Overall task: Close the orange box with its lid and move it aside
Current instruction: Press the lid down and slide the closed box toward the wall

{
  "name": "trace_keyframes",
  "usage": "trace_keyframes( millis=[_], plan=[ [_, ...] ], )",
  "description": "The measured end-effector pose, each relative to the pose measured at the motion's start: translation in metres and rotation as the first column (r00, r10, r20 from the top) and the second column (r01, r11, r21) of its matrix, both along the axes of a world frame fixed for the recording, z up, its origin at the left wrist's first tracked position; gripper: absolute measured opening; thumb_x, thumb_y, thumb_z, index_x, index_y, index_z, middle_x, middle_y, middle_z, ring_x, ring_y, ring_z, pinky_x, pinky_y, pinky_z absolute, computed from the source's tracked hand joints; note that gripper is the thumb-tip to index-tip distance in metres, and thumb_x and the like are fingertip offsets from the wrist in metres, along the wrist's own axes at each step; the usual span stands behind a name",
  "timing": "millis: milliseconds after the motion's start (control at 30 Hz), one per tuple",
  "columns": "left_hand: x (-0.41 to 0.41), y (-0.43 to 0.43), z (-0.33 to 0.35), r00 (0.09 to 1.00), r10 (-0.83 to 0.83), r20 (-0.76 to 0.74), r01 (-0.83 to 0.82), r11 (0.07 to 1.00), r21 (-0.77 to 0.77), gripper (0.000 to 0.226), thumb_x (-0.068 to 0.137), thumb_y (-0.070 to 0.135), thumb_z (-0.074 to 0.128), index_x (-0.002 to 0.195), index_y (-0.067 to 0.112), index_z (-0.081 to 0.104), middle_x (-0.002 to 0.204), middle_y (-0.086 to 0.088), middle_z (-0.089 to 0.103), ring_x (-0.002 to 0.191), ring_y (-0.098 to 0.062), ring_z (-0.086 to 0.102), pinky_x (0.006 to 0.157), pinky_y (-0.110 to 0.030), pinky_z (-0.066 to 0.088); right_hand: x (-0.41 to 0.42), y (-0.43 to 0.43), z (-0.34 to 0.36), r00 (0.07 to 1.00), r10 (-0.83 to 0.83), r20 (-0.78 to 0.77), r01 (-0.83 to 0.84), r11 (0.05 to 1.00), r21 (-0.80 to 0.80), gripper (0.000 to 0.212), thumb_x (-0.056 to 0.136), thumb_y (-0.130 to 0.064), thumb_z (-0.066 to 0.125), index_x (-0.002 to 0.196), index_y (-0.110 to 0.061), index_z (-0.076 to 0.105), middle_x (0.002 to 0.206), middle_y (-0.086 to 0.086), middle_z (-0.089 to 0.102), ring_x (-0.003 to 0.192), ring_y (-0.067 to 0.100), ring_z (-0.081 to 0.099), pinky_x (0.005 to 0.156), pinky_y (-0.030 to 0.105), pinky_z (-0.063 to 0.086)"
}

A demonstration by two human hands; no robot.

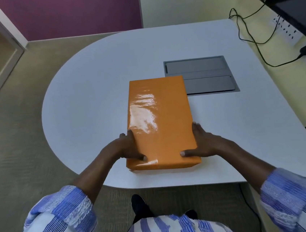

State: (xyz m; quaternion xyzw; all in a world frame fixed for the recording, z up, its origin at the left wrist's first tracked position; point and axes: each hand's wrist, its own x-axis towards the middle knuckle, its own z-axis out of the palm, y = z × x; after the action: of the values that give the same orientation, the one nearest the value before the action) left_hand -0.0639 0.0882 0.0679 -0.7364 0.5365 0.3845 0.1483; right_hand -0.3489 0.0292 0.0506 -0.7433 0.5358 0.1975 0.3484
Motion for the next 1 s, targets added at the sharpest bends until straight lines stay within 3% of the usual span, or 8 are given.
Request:
trace_keyframes(
  millis=[67, 133, 233, 367, 467, 567, 733, 1000],
  plan=[
    [0.003, -0.02, 0.0, 0.999, 0.033, 0.024, -0.03, 0.993, -0.116, 0.114, 0.077, 0.063, 0.078, 0.16, 0.016, 0.016, 0.16, -0.016, 0.033, 0.141, -0.037, 0.045, 0.108, -0.048, 0.048, 0.011, -0.017, 0.005, 0.998, -0.058, 0.029, 0.061, 0.99, -0.125, 0.123, 0.08, -0.077, 0.059, 0.16, -0.013, -0.009, 0.17, 0.009, -0.008, 0.15, 0.037, 0.026, 0.115, 0.057, 0.035],
    [0.006, -0.042, -0.004, 0.997, 0.064, 0.034, -0.053, 0.964, -0.26, 0.106, 0.079, 0.067, 0.073, 0.157, 0.014, 0.026, 0.157, -0.017, 0.039, 0.14, -0.037, 0.047, 0.109, -0.049, 0.048, 0.025, -0.039, 0.007, 0.995, -0.076, 0.067, 0.089, 0.973, -0.213, 0.117, 0.084, -0.074, 0.056, 0.161, -0.011, -0.005, 0.17, 0.009, -0.01, 0.155, 0.036, 0.013, 0.119, 0.056, 0.029],
    [0.01, -0.08, -0.015, 0.993, 0.117, 0.012, -0.102, 0.907, -0.408, 0.105, 0.084, 0.067, 0.066, 0.159, 0.009, 0.02, 0.162, -0.021, 0.029, 0.142, -0.042, 0.044, 0.11, -0.052, 0.045, 0.049, -0.085, 0.001, 0.984, -0.105, 0.142, 0.142, 0.947, -0.287, 0.111, 0.089, -0.069, 0.054, 0.161, -0.009, -0.005, 0.17, 0.01, -0.009, 0.156, 0.035, 0.006, 0.119, 0.054, 0.028],
    [0.021, -0.137, -0.029, 0.987, 0.143, -0.074, -0.161, 0.862, -0.481, 0.103, 0.09, 0.064, 0.061, 0.162, 0.011, 0.009, 0.167, -0.022, 0.018, 0.144, -0.045, 0.041, 0.11, -0.054, 0.043, 0.07, -0.144, -0.008, 0.932, -0.255, 0.256, 0.322, 0.908, -0.268, 0.101, 0.095, -0.062, 0.051, 0.161, -0.009, -0.005, 0.17, 0.013, -0.002, 0.153, 0.035, 0.02, 0.117, 0.052, 0.033],
    [0.033, -0.173, -0.041, 0.957, 0.191, -0.217, -0.276, 0.827, -0.491, 0.095, 0.093, 0.058, 0.06, 0.159, 0.009, 0.014, 0.161, -0.023, 0.034, 0.139, -0.043, 0.047, 0.109, -0.055, 0.047, 0.079, -0.184, -0.015, 0.814, -0.442, 0.377, 0.533, 0.826, -0.183, 0.087, 0.1, -0.056, 0.046, 0.161, -0.008, 0.005, 0.166, 0.017, 0.022, 0.147, 0.036, 0.034, 0.116, 0.048, 0.035],
    [0.045, -0.194, -0.054, 0.906, 0.28, -0.318, -0.405, 0.792, -0.457, 0.095, 0.094, 0.057, 0.059, 0.16, 0.007, 0.012, 0.16, -0.023, 0.037, 0.141, -0.042, 0.045, 0.11, -0.056, 0.046, 0.084, -0.214, -0.026, 0.63, -0.655, 0.418, 0.71, 0.704, 0.034, 0.072, 0.102, -0.056, 0.039, 0.152, -0.005, 0.037, 0.15, 0.019, 0.048, 0.133, 0.036, 0.05, 0.11, 0.049, 0.043],
    [0.046, -0.198, -0.077, 0.852, 0.308, -0.424, -0.497, 0.731, -0.468, 0.09, 0.095, 0.061, 0.054, 0.161, 0.013, 0.014, 0.162, -0.015, 0.038, 0.143, -0.038, 0.045, 0.112, -0.057, 0.044, 0.082, -0.226, -0.041, 0.332, -0.83, 0.447, 0.791, 0.504, 0.347, 0.072, 0.095, -0.064, 0.05, 0.146, -0.013, 0.049, 0.137, 0.012, 0.06, 0.118, 0.034, 0.061, 0.103, 0.052, 0.05],
    [0.043, -0.194, -0.085, 0.854, 0.295, -0.428, -0.503, 0.679, -0.535, 0.086, 0.093, 0.067, 0.052, 0.158, 0.021, 0.02, 0.159, -0.01, 0.043, 0.139, -0.037, 0.05, 0.107, -0.056, 0.048, 0.085, -0.223, -0.052, 0.381, -0.8, 0.463, 0.832, 0.515, 0.205, 0.071, 0.092, -0.072, 0.044, 0.138, -0.019, 0.053, 0.129, 0.008, 0.062, 0.111, 0.029, 0.061, 0.102, 0.053, 0.049]
  ],
)
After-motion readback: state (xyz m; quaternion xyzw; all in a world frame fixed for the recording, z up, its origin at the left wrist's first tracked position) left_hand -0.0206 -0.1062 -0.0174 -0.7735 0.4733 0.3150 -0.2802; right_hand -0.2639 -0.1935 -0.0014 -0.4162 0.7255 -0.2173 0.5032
